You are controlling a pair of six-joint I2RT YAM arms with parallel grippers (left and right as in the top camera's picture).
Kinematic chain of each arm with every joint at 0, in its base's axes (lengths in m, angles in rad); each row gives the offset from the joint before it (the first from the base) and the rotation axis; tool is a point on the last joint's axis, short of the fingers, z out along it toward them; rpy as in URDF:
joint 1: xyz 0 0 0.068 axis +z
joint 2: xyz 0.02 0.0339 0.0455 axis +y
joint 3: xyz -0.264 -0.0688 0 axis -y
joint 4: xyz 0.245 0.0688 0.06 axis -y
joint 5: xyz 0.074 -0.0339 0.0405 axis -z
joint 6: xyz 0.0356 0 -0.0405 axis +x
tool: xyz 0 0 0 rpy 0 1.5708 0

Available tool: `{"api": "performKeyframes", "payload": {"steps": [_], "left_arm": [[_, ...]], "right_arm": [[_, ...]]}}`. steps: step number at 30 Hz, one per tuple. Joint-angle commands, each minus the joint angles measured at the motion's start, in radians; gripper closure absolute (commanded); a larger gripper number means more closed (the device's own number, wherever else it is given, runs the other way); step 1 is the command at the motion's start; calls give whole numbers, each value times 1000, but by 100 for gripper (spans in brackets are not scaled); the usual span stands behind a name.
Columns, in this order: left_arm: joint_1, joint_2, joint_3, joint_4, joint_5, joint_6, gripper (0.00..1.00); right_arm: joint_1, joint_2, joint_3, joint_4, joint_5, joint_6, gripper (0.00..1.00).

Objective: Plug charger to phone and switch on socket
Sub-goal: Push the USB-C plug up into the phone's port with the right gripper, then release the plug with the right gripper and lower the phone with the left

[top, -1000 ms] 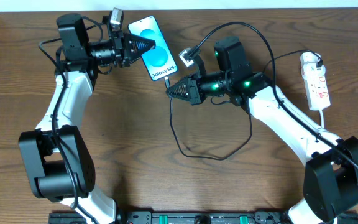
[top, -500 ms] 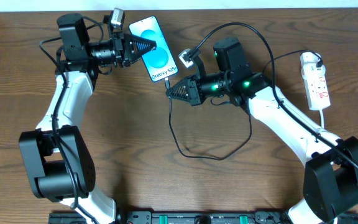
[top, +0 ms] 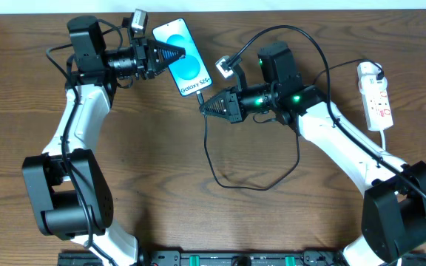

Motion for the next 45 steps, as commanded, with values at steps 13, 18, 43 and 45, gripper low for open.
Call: {"api": "performKeyframes", "payload": {"steps": [13,18,43,45], "left_arm": [[-6,-22,16,1,63,36,93],[-6,-22,16,1,63,36,93],[-38,-22,16,1,63,36,93],[-38,-22,16,1,63,36,93]], "right_arm": [[-48,-3,9,77,-18,73,99],[-50,-3,9,98,-17,80,99],[-55,-3,9,85,4,83,75],[-55,-3,9,47,1,63,69]]}}
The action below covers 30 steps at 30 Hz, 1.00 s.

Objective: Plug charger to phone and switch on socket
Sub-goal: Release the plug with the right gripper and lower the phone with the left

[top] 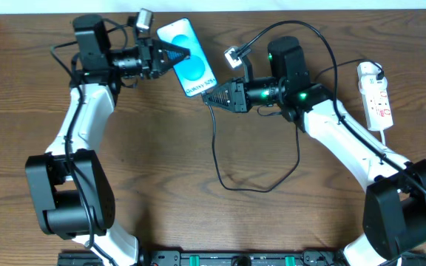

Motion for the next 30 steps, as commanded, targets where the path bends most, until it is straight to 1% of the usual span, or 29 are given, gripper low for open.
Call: {"api": "performKeyframes", "payload": {"steps": [1,6,9,11,13,15,18,23,25,30], "left_arm": [[-3,-22,9,5,60,13,93],[5,-22,9,5,57,13,93],[10,-21,9,4,57,25,93],[11,-17,9,4,58,34,93],[11,-8,6,4,56,37,93],[11,4,-1,1,53,39,93],[7,28,-23,-37,7,40,93],[-28,66,-76,-108,-133,48,93],[-51,74,-81,-166,-178,93,93],[-133,103,-82,-397,-341,269,92]], "right_arm": [[-8,-8,18,-42,10,-48,67],[-34,-10,18,-58,-43,-54,58],[-70,-18,18,-63,-62,-53,53],[-100,-25,18,-64,-63,-53,47],[-133,-32,18,-74,-59,-53,44],[-166,-36,18,-104,-40,-53,42],[-205,-38,18,-175,12,-68,40],[-217,-38,18,-341,182,-134,40],[-214,-38,18,-386,240,-153,41],[-211,-38,18,-453,340,-184,41]]}}
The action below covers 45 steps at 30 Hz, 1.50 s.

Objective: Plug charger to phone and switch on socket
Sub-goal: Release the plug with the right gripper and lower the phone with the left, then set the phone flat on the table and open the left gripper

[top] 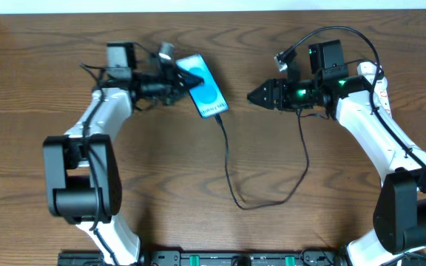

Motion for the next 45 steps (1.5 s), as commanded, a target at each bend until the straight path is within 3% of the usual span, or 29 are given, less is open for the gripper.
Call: {"api": "performKeyframes", "payload": {"steps": [1,4,14,18,30,35,42,45], "left_arm": [[-64,20,5,-100,-128,166,93],[-102,62,5,-153,-144,214,93],[-130,174,13,-145,-207,204,93],[-131,178,13,-145,-280,201,92],[-132,182,13,-148,-319,201,93],[-131,182,13,-141,-382,135,93],[-132,182,13,-145,-411,129,92],[-132,182,13,-146,-412,129,84]], "right_arm": [[3,-27,13,-22,114,-54,41],[3,-27,13,-29,124,-72,40],[3,-27,13,-63,149,-92,41],[3,-27,13,-78,150,-95,41],[87,-27,13,-85,254,-98,41],[112,-27,13,-104,334,-94,42],[112,-27,13,-125,389,-98,41],[112,-27,13,-132,394,-106,42]]}}
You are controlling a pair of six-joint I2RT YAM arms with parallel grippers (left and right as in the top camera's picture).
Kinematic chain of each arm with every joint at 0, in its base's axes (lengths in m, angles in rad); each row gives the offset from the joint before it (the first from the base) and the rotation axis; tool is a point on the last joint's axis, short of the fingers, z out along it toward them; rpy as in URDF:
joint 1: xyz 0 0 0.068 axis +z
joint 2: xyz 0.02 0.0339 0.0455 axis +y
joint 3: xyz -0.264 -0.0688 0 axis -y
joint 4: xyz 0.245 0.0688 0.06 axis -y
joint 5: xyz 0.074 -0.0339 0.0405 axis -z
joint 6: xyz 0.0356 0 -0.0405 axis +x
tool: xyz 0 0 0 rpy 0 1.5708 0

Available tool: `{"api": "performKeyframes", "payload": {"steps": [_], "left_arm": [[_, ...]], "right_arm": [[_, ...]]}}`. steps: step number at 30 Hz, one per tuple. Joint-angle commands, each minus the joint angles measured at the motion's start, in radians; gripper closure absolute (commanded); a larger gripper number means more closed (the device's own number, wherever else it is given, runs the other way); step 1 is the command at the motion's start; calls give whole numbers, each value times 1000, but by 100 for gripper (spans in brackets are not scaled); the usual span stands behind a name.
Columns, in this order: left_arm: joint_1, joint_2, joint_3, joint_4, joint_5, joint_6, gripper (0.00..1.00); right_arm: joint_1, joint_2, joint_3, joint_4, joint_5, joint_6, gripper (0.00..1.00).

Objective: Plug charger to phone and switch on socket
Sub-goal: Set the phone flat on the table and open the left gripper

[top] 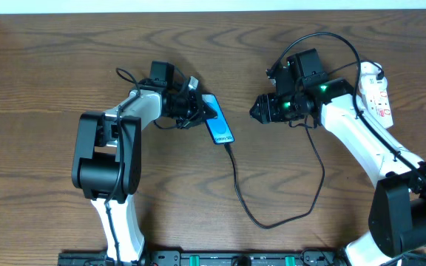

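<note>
The phone [220,128], blue screen up and tilted on its edge, sits left of centre. My left gripper [200,111] is shut on its upper end. The black charger cable [237,181] is plugged into the phone's lower end, loops down the table and rises to the white socket strip [376,94] at the far right. My right gripper [258,112] hangs a little right of the phone, apart from it, with nothing seen in it. Its fingers are stacked in this view, so the gap is hidden.
The brown wooden table [50,185] carries only the phone, cable and socket strip. The cable's loop [261,222] lies across the lower middle. The right arm's own black lead arches above its wrist [324,37].
The left gripper has brought the phone lower and to the right, toward the centre, and tilted it more on edge. The right gripper has dropped slightly and still hangs clear of the phone.
At first the left gripper held the phone at the back while the right gripper held the cable's plug just below it. Then the plug was at the phone's lower end. Later the right gripper had let go and drawn back right, the cable staying in the phone.
</note>
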Motion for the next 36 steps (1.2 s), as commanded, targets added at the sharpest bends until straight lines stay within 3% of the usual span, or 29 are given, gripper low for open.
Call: {"api": "performKeyframes", "payload": {"steps": [1,8,14,32,36], "left_arm": [[2,8,13,-2,-31,1,83],[2,8,13,-26,-47,1,70],[2,8,13,-71,-145,1,57],[4,8,13,-156,-367,2,46],[11,6,13,-161,-373,1,37]], "right_arm": [[5,-27,13,-10,31,-23,41],[5,-27,13,-26,54,-41,41],[4,-27,13,-26,54,-48,41],[4,-27,13,-37,77,-63,40],[4,-27,13,-37,87,-63,39]]}}
